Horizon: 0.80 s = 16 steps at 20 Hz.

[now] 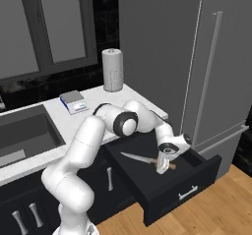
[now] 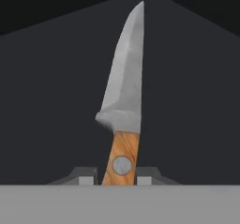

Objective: Pick up the knife from the drawer and place it on the cutting board. Then place the meat from the plate to the cutting board.

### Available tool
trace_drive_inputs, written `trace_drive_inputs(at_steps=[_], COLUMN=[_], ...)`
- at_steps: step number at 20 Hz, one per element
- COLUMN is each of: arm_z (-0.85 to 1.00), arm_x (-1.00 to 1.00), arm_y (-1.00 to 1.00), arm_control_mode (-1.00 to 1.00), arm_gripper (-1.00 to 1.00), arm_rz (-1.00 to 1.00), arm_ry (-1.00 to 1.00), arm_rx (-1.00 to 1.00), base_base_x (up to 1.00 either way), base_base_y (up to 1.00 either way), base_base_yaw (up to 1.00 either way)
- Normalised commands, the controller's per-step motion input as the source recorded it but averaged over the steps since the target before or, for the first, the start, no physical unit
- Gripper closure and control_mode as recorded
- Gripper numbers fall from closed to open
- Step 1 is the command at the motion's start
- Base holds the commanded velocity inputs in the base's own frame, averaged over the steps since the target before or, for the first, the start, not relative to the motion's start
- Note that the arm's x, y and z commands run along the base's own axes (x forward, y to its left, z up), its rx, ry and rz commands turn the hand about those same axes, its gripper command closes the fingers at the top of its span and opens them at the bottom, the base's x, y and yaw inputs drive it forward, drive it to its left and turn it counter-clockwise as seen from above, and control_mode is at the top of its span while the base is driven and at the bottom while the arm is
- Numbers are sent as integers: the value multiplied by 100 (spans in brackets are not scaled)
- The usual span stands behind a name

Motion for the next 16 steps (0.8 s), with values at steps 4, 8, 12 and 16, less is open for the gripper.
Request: trace_drive_inputs(at_steps=[4,8,12,16], arm_z=[66,99,100,100], arm_x=[-79,-37,-21,-34], arm_y=[0,0,0,29], arm_control_mode=[-100,-100,-100,-100], arm_gripper=[100,100,100,100], arm_rz=[-6,-6,-3,-2], arm_ry=[-10,-1,8,5], arm_rx=[0,0,0,0], base_base_x=[0,0,0,0], base_base_y=[0,0,0,0], base_base_yaw=[0,0,0,0])
